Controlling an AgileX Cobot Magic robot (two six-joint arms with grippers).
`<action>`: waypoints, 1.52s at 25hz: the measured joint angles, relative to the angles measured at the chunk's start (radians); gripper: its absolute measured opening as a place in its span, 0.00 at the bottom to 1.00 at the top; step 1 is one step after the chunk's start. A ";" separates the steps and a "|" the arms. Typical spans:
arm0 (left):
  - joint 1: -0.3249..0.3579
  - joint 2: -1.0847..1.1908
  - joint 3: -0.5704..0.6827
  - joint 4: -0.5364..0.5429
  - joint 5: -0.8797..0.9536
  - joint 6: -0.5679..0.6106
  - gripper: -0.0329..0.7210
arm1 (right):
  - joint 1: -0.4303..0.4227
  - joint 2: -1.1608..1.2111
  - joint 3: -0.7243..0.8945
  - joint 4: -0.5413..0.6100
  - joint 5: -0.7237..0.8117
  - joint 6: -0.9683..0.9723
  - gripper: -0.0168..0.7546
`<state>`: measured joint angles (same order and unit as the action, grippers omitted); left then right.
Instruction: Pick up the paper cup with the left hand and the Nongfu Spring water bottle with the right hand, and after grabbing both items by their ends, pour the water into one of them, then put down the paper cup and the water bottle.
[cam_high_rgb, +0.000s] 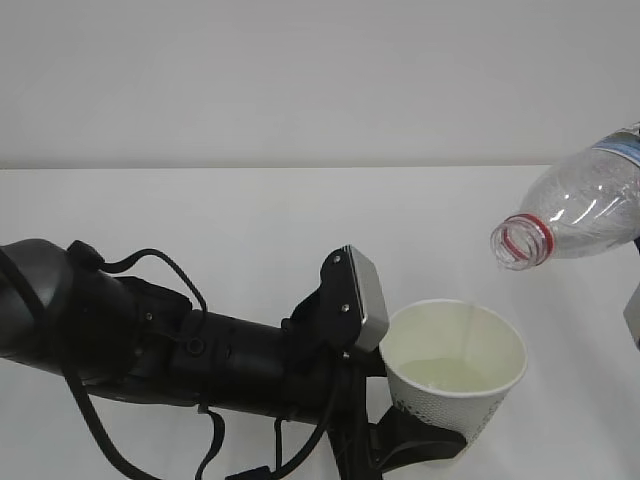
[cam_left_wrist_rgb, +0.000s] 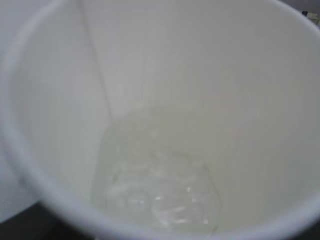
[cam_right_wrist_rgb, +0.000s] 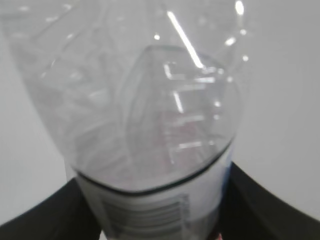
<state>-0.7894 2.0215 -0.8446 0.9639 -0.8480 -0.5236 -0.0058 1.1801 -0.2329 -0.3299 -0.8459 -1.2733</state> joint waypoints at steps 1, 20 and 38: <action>0.000 0.000 0.000 0.000 0.000 0.000 0.74 | 0.000 0.000 0.000 0.000 0.000 0.000 0.62; 0.000 0.000 0.000 0.000 0.000 0.000 0.74 | 0.000 0.000 0.000 0.000 0.000 -0.005 0.62; 0.000 0.000 0.000 0.000 0.001 0.000 0.74 | 0.000 0.000 0.000 0.000 -0.002 -0.020 0.62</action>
<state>-0.7894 2.0215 -0.8446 0.9639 -0.8474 -0.5236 -0.0058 1.1801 -0.2329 -0.3299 -0.8476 -1.2936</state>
